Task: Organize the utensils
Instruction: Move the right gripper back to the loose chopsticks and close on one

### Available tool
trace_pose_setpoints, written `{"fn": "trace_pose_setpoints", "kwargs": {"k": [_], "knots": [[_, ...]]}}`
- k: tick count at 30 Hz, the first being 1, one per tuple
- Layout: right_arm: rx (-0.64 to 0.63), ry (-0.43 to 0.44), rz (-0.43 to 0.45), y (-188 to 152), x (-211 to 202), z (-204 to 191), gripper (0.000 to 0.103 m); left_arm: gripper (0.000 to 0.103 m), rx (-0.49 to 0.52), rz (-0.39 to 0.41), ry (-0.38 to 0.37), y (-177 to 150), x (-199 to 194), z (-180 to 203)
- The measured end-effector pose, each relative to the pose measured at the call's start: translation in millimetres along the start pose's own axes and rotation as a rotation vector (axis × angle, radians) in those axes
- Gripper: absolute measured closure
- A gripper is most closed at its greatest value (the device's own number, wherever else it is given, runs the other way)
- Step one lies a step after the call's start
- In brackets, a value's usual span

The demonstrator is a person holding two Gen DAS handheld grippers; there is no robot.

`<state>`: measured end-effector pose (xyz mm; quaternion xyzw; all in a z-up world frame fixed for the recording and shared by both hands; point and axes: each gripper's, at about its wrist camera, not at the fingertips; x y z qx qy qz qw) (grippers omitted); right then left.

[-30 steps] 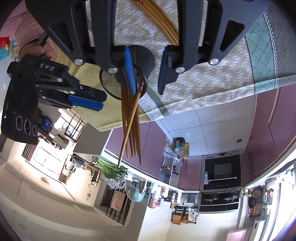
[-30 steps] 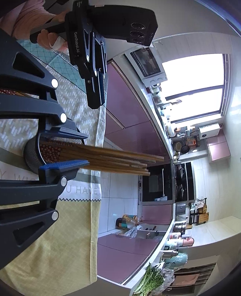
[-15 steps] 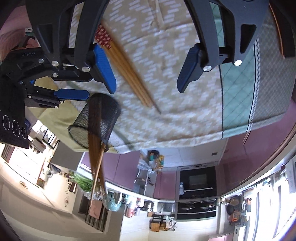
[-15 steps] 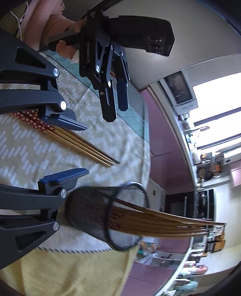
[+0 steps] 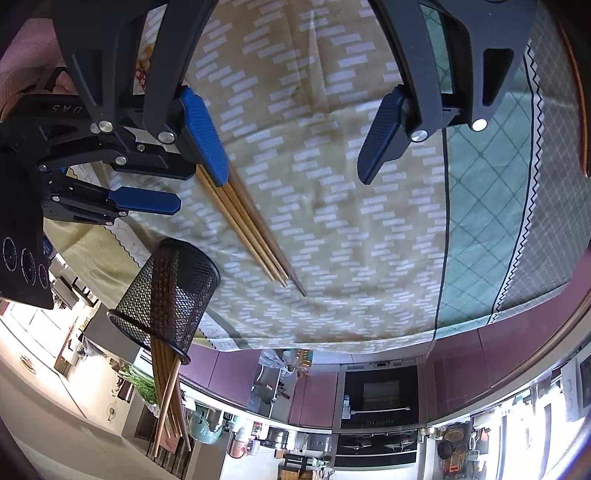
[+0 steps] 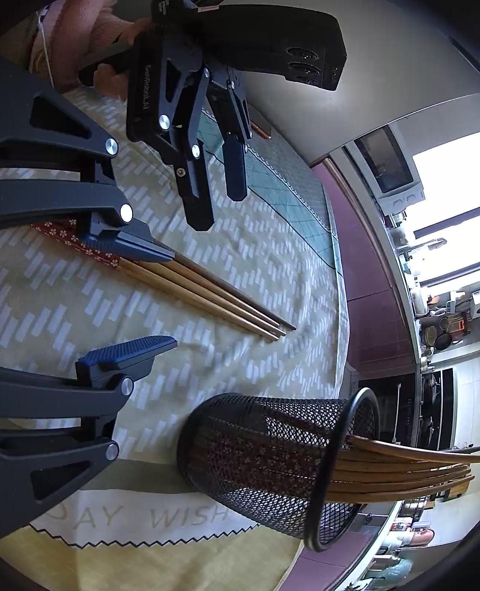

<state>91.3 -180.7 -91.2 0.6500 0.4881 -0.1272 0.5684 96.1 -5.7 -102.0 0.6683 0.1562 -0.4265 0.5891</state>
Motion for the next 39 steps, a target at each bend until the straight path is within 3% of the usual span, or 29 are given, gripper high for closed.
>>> {"fn": "trace_pose_setpoints", "kwargs": {"k": [25, 39], "knots": [[-0.01, -0.072, -0.019, 1, 5, -2, 0.075, 0.032, 0.045, -0.028, -0.005, 10, 12, 10], [-0.012, -0.078, -0.016, 3, 6, 4, 0.076, 0.042, 0.077, -0.073, 0.007, 21, 35, 15]]}}
Point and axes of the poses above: each gripper's, at about its wrist camera, not at the fingertips, and x roughly the way its jaws point, z to its right, y to its top, and after that the axes turned 8 degrees about x, right-handed
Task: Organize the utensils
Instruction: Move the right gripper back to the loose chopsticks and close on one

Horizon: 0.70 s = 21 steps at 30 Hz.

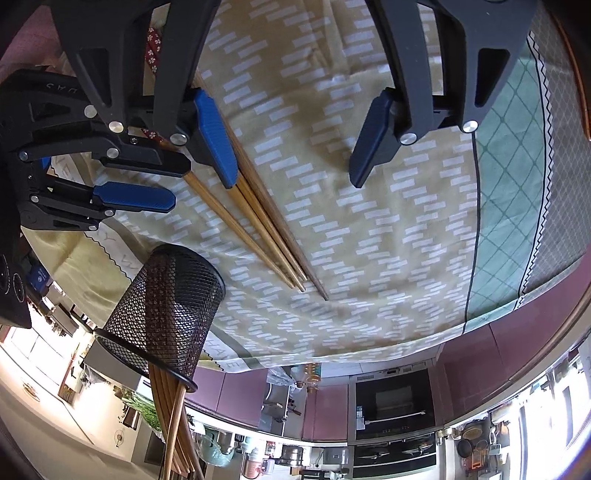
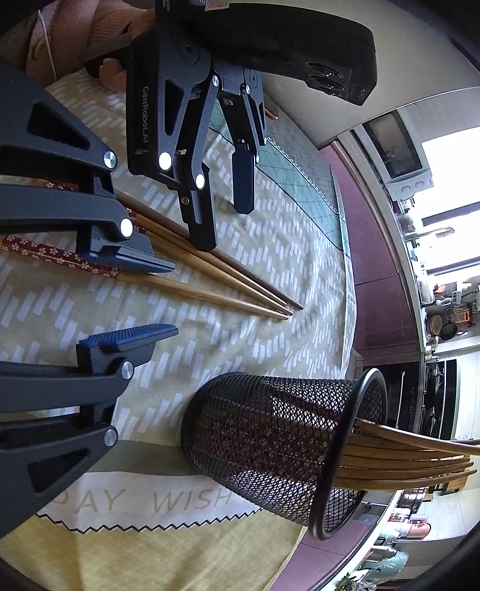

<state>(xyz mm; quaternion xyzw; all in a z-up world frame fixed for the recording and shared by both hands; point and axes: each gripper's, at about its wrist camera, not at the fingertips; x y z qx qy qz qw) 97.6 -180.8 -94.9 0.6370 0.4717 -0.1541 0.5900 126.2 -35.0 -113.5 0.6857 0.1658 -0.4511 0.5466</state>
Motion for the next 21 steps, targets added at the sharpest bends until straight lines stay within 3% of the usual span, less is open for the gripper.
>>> {"fn": "trace_pose_setpoints", "kwargs": {"k": [10, 15, 21], "knots": [[-0.024, -0.027, 0.001, 10, 8, -5, 0.076, 0.066, 0.019, -0.012, -0.04, 5, 3, -1], [-0.047, -0.05, 0.002, 19, 16, -10, 0.078, 0.064, 0.027, -0.025, -0.032, 11, 8, -2], [-0.031, -0.048, 0.003, 24, 19, -6, 0.085, 0.072, 0.03, -0.032, -0.006, 22, 16, -4]]}}
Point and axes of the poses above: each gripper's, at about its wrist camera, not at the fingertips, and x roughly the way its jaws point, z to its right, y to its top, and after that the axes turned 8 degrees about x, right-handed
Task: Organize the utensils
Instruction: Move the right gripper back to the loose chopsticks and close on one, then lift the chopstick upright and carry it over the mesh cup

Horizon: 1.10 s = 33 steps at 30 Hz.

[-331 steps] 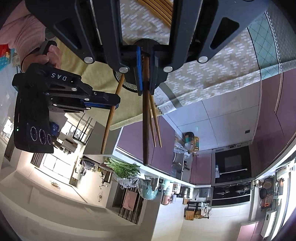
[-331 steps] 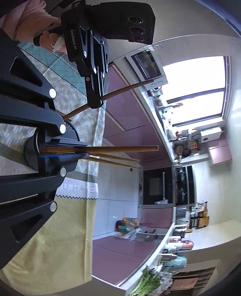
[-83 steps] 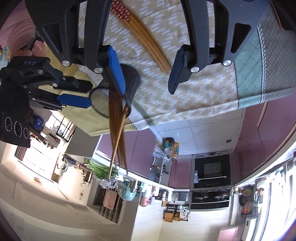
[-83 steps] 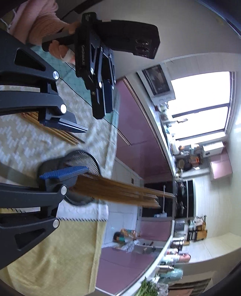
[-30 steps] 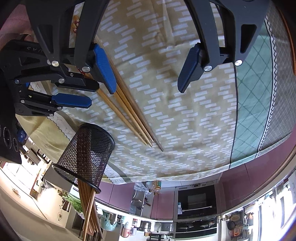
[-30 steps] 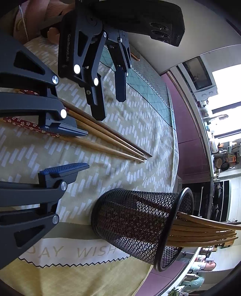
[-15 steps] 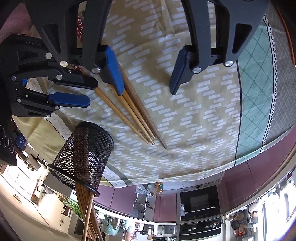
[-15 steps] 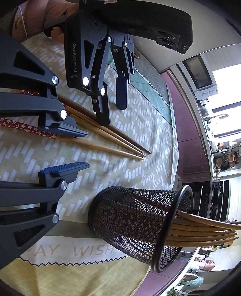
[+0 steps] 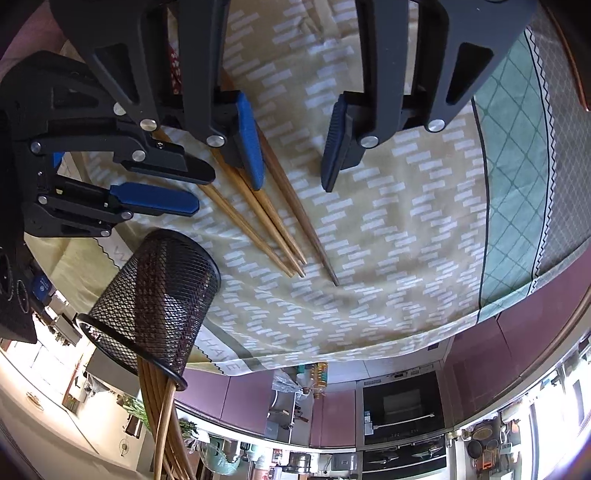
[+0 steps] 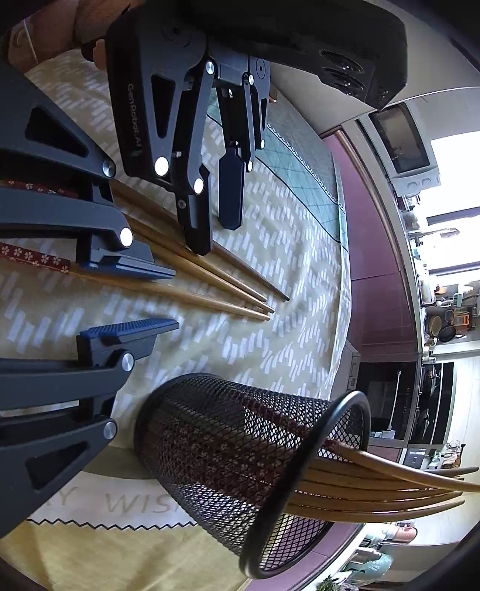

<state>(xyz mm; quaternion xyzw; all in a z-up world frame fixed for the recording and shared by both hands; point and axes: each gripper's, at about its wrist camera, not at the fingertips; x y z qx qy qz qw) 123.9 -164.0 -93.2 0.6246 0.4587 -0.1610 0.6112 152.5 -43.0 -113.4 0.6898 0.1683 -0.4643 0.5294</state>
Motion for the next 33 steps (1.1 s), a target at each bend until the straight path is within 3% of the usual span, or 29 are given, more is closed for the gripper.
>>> {"fn": "trace_pose_setpoints", "kwargs": {"k": [3, 5, 11, 21, 33], "knots": [[0.017, 0.003, 0.002, -1, -1, 4, 0.091, 0.079, 0.005, 0.0, 0.018, 3, 2, 2], [0.041, 0.019, 0.001, -1, -2, 7, 0.096, 0.089, -0.007, 0.001, 0.005, 5, 2, 3], [0.069, 0.045, 0.004, -4, -8, 12, 0.097, 0.094, -0.067, 0.014, -0.015, -1, -3, -2], [0.062, 0.088, 0.038, -6, -30, 13, 0.097, 0.095, -0.082, 0.037, -0.011, -13, -23, -2], [0.056, 0.133, 0.135, -1, -69, 8, 0.097, 0.095, -0.077, 0.137, -0.105, -8, -71, -1]]}}
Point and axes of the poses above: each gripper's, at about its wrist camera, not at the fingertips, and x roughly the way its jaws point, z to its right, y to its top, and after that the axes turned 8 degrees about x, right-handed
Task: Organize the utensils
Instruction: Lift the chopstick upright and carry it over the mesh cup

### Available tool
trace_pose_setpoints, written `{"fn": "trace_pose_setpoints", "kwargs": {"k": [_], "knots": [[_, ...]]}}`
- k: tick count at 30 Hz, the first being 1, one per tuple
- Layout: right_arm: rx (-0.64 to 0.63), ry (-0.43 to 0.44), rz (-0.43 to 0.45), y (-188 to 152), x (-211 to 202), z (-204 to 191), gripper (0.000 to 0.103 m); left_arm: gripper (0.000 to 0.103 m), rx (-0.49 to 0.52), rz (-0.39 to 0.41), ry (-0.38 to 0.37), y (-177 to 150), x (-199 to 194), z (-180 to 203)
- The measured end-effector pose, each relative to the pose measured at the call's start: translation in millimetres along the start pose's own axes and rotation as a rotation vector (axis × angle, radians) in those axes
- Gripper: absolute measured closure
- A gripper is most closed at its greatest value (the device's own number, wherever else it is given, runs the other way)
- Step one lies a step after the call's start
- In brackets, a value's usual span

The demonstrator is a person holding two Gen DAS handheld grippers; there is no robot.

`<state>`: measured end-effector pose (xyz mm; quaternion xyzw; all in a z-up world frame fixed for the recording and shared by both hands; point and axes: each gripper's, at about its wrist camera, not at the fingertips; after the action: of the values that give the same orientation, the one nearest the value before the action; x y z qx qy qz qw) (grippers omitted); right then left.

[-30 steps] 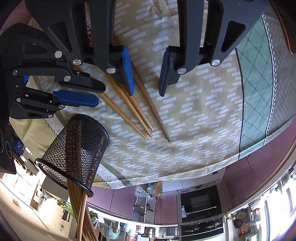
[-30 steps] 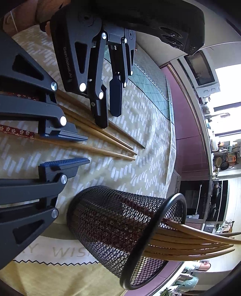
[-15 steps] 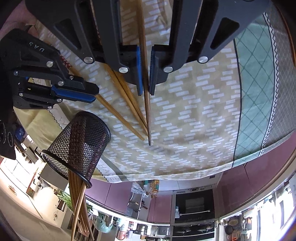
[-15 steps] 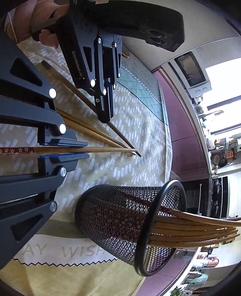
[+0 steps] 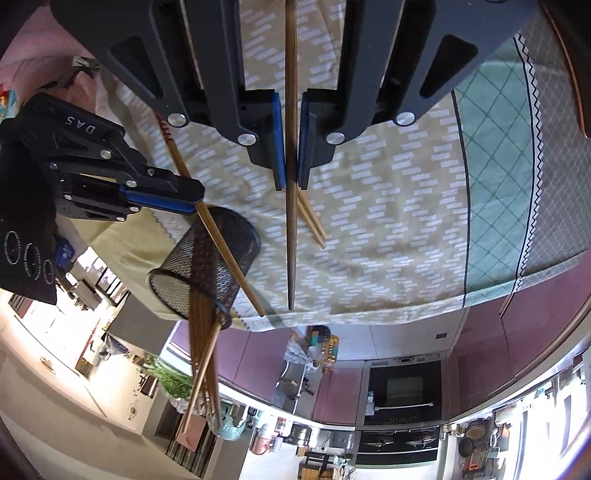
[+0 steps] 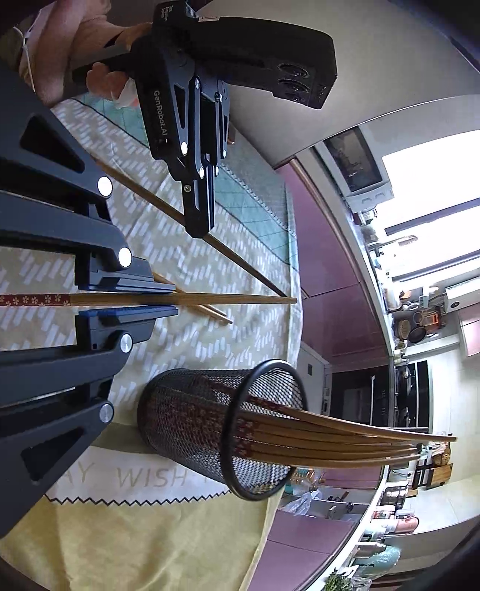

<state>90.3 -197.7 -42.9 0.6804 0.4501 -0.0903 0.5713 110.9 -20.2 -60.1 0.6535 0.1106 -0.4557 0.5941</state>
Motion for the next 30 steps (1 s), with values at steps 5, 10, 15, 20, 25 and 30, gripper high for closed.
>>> {"fn": "trace_pose_setpoints", "kwargs": {"k": [5, 10, 15, 20, 25, 30], "knots": [[0.012, 0.012, 0.037, 3, -15, 1, 0.097, 0.096, 0.008, 0.048, -0.048, 7, -20, 5], [0.032, 0.029, 0.075, 7, -32, 11, 0.097, 0.096, 0.018, 0.096, -0.088, 14, -40, 10], [0.045, 0.041, 0.119, 10, -46, 17, 0.097, 0.096, 0.031, 0.137, -0.131, 19, -57, 15], [0.047, 0.048, 0.156, 14, -58, 21, 0.097, 0.096, 0.038, 0.169, -0.151, 25, -68, 19], [0.04, 0.049, 0.186, 20, -65, 24, 0.097, 0.096, 0.041, 0.194, -0.174, 33, -70, 21], [0.039, 0.04, 0.221, 30, -76, 30, 0.097, 0.096, 0.049, 0.218, -0.186, 45, -70, 26]]}}
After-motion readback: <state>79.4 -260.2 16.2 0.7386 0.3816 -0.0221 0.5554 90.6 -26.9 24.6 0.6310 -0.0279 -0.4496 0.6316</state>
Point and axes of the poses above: each gripper's, at about its wrist camera, not at the fingertips, and x roughly the way its jaws point, z to its right, y to its top, and after that the axes turned 8 degrees about x, right-handed
